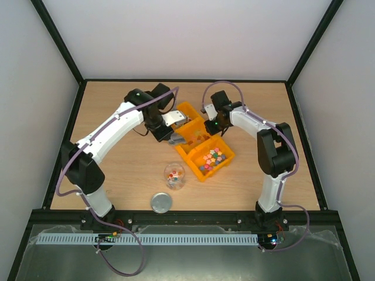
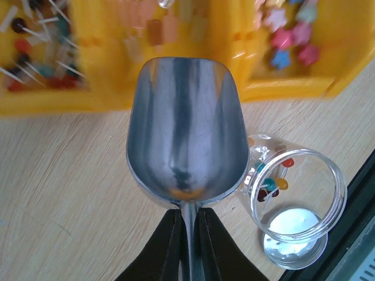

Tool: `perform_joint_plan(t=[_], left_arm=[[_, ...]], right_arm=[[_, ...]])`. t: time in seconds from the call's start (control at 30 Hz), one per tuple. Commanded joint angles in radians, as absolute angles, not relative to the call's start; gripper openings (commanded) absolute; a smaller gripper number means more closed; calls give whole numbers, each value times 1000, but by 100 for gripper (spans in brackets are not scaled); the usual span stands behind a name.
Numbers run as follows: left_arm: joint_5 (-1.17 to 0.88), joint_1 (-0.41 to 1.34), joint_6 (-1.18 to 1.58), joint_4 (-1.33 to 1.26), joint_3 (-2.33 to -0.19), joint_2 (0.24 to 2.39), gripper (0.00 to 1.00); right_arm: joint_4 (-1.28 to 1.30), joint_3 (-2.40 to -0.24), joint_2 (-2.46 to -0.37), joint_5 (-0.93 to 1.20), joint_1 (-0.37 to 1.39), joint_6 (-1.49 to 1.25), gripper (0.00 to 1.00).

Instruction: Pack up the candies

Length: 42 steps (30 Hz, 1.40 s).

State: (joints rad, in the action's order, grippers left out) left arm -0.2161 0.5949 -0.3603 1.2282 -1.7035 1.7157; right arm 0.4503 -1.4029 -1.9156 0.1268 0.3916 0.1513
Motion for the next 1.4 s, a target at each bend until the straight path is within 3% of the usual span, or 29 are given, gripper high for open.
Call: perform_joint_plan(t=[0.0,0.23,0.6,1.37], left_arm=[[-162,636,-304,1271,-1761,1751,2],[-63,679,-291,1268,-1822,1842,2],[57,684,-340,1293,-1952,1994,2],[156,721,-419,1295,-2000,2136,2]], right_arm=[[414,-1397,-1917,123,393,81,8],[356,-1365,-1895,127,393,70,1],[304,-1330,-1863,100,394,109,1],[283,-1354,-1850,96,406,93,1]])
